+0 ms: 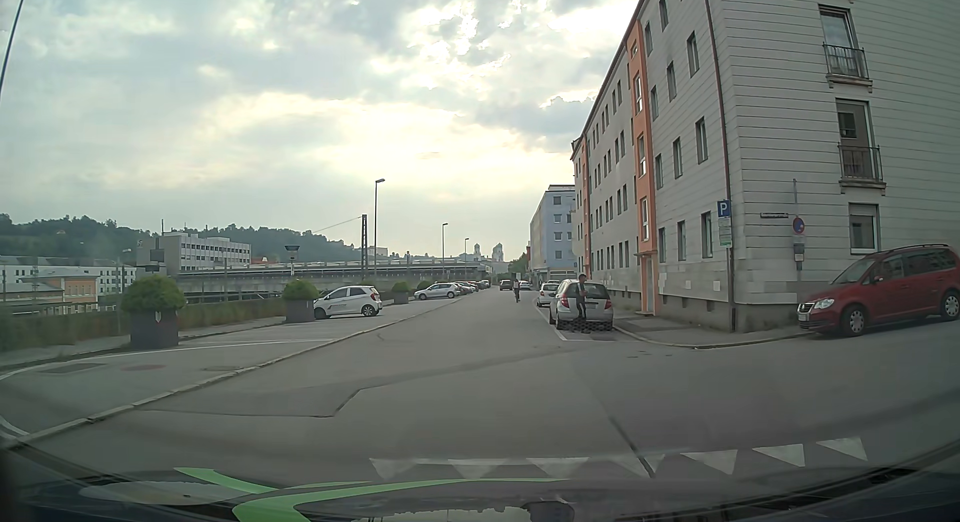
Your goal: Follow the waypoints while adhering to traffic rules and regulations
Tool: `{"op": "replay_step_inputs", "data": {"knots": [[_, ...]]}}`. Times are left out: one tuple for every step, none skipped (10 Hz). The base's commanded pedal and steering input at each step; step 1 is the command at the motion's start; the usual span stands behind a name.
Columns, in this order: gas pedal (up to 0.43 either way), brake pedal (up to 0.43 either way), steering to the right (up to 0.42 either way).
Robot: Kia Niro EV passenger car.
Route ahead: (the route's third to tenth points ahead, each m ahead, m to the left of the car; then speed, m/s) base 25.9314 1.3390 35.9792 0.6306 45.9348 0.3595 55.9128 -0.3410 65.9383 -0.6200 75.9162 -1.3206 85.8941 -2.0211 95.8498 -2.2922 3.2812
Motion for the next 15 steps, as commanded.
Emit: {"op": "replay_step_inputs", "data": {"knots": [[0.000, 0.000, -0.045], [0.000, 0.000, -0.045], [0.000, 0.000, -0.045], [0.008, 0.000, -0.045], [0.047, 0.000, -0.045], [0.110, 0.000, -0.045], [0.209, 0.000, -0.045], [0.280, 0.000, -0.045], [0.280, 0.000, -0.045], [0.280, 0.000, -0.045], [0.280, 0.000, -0.045], [0.280, 0.000, -0.045], [0.280, 0.000, -0.044], [0.280, 0.000, -0.043], [0.280, 0.000, -0.040]]}}
